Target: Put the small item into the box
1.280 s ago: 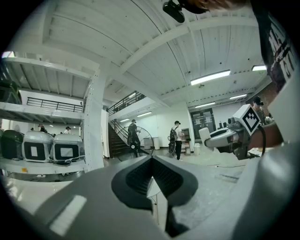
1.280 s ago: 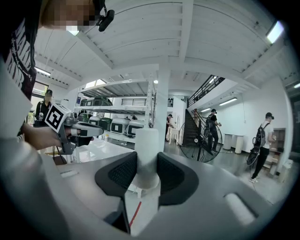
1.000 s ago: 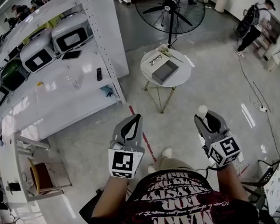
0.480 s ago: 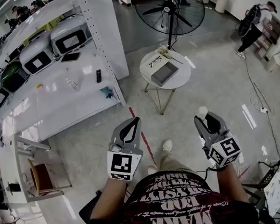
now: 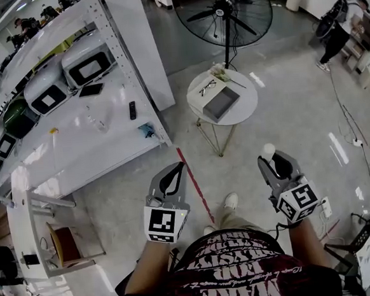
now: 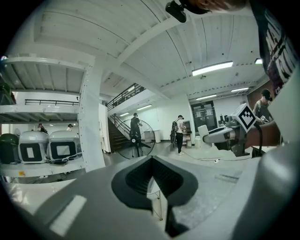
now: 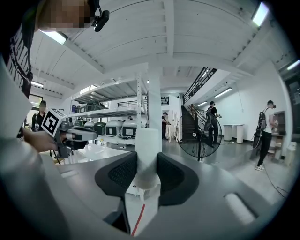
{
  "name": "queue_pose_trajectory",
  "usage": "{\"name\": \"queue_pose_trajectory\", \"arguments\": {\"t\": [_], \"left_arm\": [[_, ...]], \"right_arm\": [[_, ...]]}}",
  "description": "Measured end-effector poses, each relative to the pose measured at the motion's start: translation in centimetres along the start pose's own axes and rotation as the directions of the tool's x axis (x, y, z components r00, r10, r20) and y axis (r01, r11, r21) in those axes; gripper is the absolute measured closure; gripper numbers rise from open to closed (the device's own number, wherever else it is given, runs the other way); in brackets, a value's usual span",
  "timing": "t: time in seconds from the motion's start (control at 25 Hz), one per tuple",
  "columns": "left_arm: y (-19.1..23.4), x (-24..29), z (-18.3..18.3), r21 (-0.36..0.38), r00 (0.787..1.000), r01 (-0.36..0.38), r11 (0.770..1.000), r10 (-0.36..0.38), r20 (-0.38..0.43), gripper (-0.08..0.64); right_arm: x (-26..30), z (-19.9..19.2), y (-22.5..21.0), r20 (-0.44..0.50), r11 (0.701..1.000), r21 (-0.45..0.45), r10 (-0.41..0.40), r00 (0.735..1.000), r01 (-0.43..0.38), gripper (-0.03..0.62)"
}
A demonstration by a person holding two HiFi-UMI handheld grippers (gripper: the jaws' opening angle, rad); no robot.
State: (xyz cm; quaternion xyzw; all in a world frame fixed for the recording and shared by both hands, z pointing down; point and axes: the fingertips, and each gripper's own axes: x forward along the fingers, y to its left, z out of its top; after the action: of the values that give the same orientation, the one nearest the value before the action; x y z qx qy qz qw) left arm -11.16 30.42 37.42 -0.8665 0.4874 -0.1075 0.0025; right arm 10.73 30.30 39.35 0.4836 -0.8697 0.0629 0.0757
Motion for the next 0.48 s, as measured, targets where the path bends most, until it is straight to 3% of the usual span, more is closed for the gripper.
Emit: {"name": "queue_pose_trajectory", "arguments": {"t": [0.48], "left_arm": [[4.8, 10.3, -1.2, -0.028, 0.999, -0.016, 0.999, 0.015, -0.045, 0.560]], "right_arm": [[8.8, 0.1, -7.1, -0.027, 1.000, -0.015, 0.003, 1.000, -0.003, 0.439]]}}
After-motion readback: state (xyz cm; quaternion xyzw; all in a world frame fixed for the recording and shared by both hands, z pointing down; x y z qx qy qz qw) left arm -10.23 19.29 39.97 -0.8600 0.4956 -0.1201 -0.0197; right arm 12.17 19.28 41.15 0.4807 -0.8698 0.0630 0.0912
